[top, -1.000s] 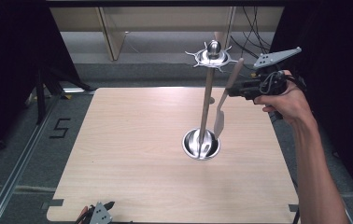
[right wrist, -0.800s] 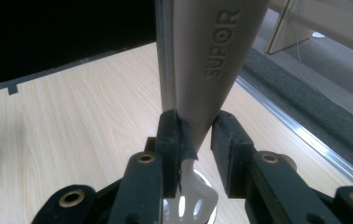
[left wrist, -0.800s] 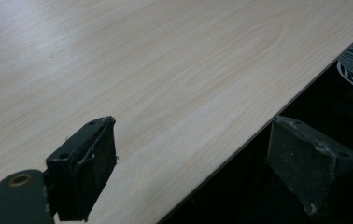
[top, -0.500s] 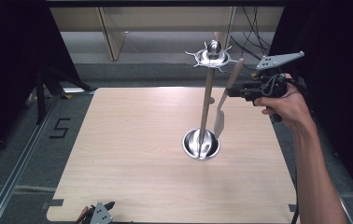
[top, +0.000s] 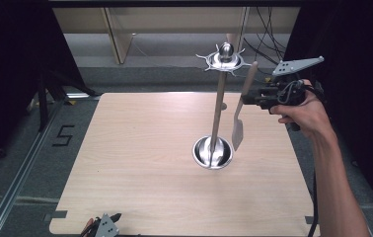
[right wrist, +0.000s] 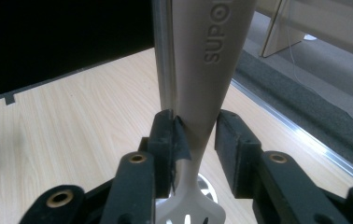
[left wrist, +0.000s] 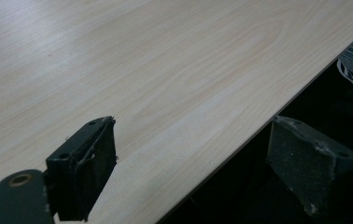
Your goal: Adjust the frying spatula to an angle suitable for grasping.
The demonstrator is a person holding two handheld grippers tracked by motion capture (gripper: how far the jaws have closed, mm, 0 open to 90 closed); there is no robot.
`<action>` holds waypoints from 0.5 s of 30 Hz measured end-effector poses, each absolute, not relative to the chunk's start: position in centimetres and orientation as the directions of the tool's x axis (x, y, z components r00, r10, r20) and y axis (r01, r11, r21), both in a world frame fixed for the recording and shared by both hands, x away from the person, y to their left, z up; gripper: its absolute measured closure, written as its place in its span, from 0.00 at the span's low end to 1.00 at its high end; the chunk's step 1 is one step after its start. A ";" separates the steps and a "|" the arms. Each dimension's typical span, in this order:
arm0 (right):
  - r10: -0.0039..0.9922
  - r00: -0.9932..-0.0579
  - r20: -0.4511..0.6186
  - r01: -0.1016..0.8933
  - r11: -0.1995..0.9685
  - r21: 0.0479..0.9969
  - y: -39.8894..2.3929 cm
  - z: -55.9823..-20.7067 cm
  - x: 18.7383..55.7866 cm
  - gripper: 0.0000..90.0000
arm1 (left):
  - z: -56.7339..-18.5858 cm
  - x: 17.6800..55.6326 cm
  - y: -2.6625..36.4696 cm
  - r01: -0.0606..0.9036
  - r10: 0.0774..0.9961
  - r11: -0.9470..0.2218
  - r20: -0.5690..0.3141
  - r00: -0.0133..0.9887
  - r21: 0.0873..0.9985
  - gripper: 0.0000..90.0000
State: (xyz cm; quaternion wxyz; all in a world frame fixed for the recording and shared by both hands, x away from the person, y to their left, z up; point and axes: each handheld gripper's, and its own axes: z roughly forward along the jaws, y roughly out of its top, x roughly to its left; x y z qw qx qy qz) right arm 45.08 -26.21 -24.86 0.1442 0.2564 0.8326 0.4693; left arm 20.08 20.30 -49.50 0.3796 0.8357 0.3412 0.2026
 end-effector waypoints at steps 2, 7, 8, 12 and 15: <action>0.574 -0.819 0.011 0.298 0.410 0.862 -26.1 -25.1 45.0 0.71 | -49.5 20.0 20.2 0.431 0.733 -0.465 0.062 0.678 0.773 0.16; 0.606 -0.795 0.037 0.318 0.363 0.876 -26.4 -25.2 44.7 0.59 | -49.5 19.9 20.2 0.432 0.733 -0.464 0.062 0.677 0.773 0.16; 0.606 -0.795 0.037 0.318 0.363 0.876 -26.4 -25.2 44.7 0.59 | -49.5 19.9 20.2 0.432 0.733 -0.464 0.062 0.677 0.773 0.16; 0.609 -0.790 0.072 0.344 0.344 0.874 -26.8 -25.4 44.3 0.47 | -49.5 20.1 20.3 0.407 0.721 -0.487 0.093 0.687 0.772 0.16; 0.625 -0.777 0.080 0.342 0.312 0.886 -27.4 -25.8 43.9 0.41 | -49.6 20.1 20.2 0.412 0.725 -0.472 0.077 0.685 0.779 0.16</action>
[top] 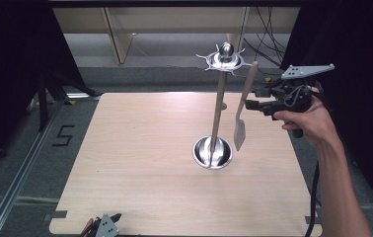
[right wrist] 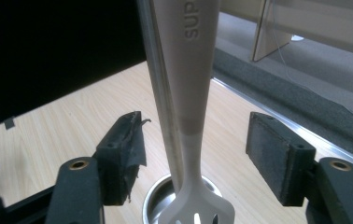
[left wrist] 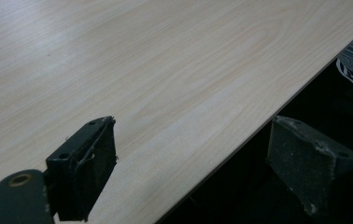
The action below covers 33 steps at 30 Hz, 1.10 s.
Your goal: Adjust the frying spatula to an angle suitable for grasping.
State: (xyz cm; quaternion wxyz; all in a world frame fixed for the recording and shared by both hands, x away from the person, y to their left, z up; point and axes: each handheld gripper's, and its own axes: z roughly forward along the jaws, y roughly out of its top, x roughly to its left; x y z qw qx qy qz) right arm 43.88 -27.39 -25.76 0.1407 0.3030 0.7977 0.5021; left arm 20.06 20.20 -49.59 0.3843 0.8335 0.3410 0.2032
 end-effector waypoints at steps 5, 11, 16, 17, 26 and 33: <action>0.627 -0.776 0.075 0.333 0.306 0.892 -28.1 -26.2 43.2 0.36 | -49.6 19.9 20.1 0.445 0.746 -0.448 0.050 0.664 0.775 0.16; 0.654 -0.755 0.041 0.312 0.303 0.900 -28.5 -26.7 41.8 0.33 | -49.5 19.9 20.2 0.452 0.745 -0.442 0.036 0.666 0.775 0.16; 0.671 -0.741 -0.013 0.279 0.327 0.903 -28.3 -27.4 40.1 0.32 | -49.5 20.2 20.4 0.399 0.721 -0.491 0.104 0.686 0.774 0.16; 0.671 -0.741 -0.013 0.279 0.327 0.903 -28.3 -27.4 40.1 0.32 | -49.5 20.2 20.4 0.399 0.721 -0.491 0.104 0.686 0.774 0.16; 0.680 -0.730 -0.060 0.238 0.336 0.911 -28.6 -29.5 38.1 0.32 | -49.5 20.2 20.4 0.398 0.720 -0.491 0.104 0.686 0.775 0.16; 0.701 -0.713 -0.027 0.271 0.311 0.911 -28.2 -32.0 36.3 0.32 | -49.6 20.1 20.3 0.417 0.732 -0.470 0.079 0.677 0.778 0.16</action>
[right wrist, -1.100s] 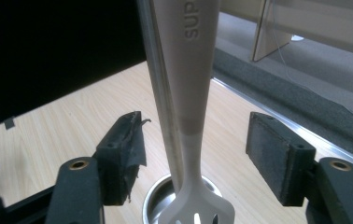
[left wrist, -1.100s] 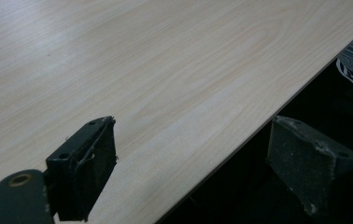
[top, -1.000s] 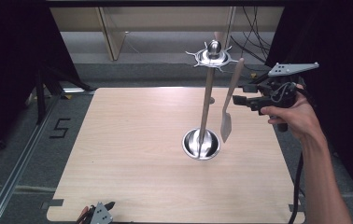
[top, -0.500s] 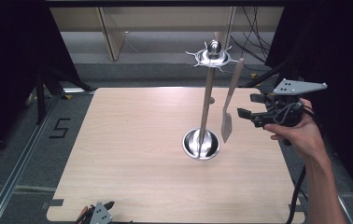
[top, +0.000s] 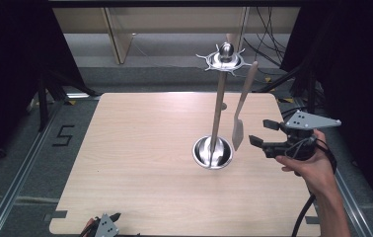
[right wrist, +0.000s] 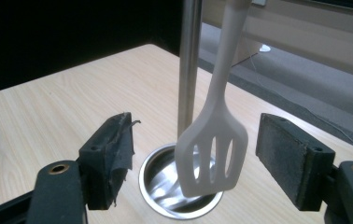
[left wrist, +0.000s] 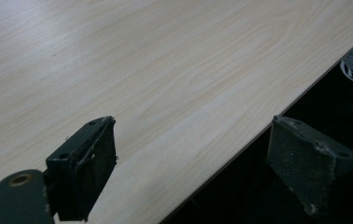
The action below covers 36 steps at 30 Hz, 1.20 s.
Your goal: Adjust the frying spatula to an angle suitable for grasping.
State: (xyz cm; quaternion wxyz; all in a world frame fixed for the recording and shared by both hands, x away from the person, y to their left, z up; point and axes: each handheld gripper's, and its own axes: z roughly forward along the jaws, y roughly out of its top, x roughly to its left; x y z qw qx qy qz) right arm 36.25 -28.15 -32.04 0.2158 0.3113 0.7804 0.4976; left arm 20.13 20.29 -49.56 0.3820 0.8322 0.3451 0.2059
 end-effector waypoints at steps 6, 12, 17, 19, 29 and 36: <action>0.704 -0.710 -0.001 0.283 0.287 0.915 -27.9 -33.5 35.8 0.32 | -49.6 20.3 20.4 0.400 0.725 -0.497 0.115 0.679 0.770 0.16; 0.702 -0.713 0.006 0.307 0.304 0.902 -27.7 -35.1 35.6 0.32 | -49.4 20.3 20.5 0.398 0.717 -0.500 0.109 0.689 0.769 0.16; 0.704 -0.710 0.027 0.337 0.306 0.890 -27.8 -35.8 35.5 0.32 | -49.6 20.4 20.1 0.398 0.729 -0.467 0.088 0.679 0.790 0.16; 0.699 -0.715 0.011 0.322 0.315 0.893 -27.8 -36.1 35.3 0.32 | -49.7 20.3 20.1 0.413 0.736 -0.458 0.076 0.672 0.787 0.17; 0.694 -0.720 0.018 0.332 0.321 0.887 -27.4 -36.9 34.8 0.31 | -49.6 20.2 20.0 0.423 0.746 -0.446 0.066 0.663 0.789 0.16; 0.697 -0.717 0.010 0.337 0.333 0.881 -27.3 -37.9 34.3 0.30 | -49.5 20.2 20.0 0.414 0.737 -0.460 0.078 0.672 0.785 0.17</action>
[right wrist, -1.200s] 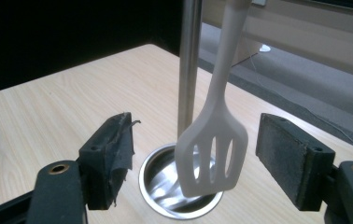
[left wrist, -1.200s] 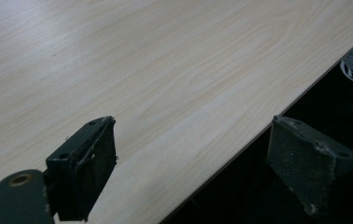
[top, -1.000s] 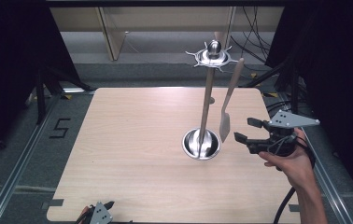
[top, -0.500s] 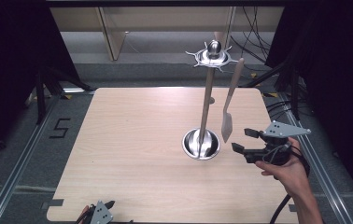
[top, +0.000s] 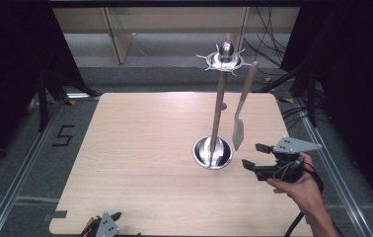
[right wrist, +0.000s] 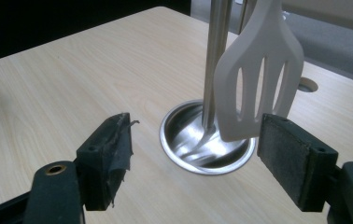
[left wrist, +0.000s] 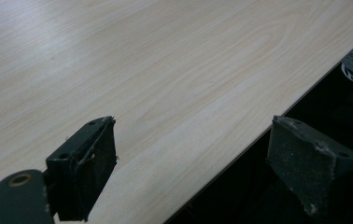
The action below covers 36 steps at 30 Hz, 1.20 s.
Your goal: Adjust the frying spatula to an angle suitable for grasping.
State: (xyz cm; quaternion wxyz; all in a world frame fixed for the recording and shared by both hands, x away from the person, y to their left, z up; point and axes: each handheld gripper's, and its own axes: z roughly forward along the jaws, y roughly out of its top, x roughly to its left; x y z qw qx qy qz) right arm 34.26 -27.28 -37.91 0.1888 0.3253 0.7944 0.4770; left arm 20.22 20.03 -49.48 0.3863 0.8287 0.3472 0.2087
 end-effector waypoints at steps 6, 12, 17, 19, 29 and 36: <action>0.696 -0.717 0.047 0.386 0.341 0.857 -27.5 -38.7 33.9 0.30 | -49.6 20.2 20.0 0.433 0.754 -0.440 0.061 0.655 0.786 0.16; 0.712 -0.702 0.011 0.384 0.366 0.848 -27.9 -39.7 34.0 0.30 | -49.6 20.0 19.9 0.426 0.746 -0.436 0.053 0.664 0.793 0.16; 0.709 -0.701 0.071 0.426 0.338 0.839 -27.8 -40.3 33.5 0.29 | -49.4 20.3 20.1 0.391 0.714 -0.493 0.105 0.692 0.777 0.17; 0.713 -0.698 0.073 0.432 0.337 0.837 -27.8 -40.5 33.3 0.29 | -49.4 20.2 20.1 0.396 0.721 -0.486 0.101 0.686 0.779 0.16; 0.711 -0.701 0.060 0.421 0.345 0.839 -28.0 -41.0 33.2 0.28 | -49.4 20.2 19.9 0.391 0.715 -0.489 0.102 0.692 0.780 0.16; 0.732 -0.676 0.084 0.457 0.327 0.827 -28.7 -41.7 32.8 0.28 | -49.4 20.7 19.7 0.416 0.726 -0.471 0.074 0.684 0.778 0.16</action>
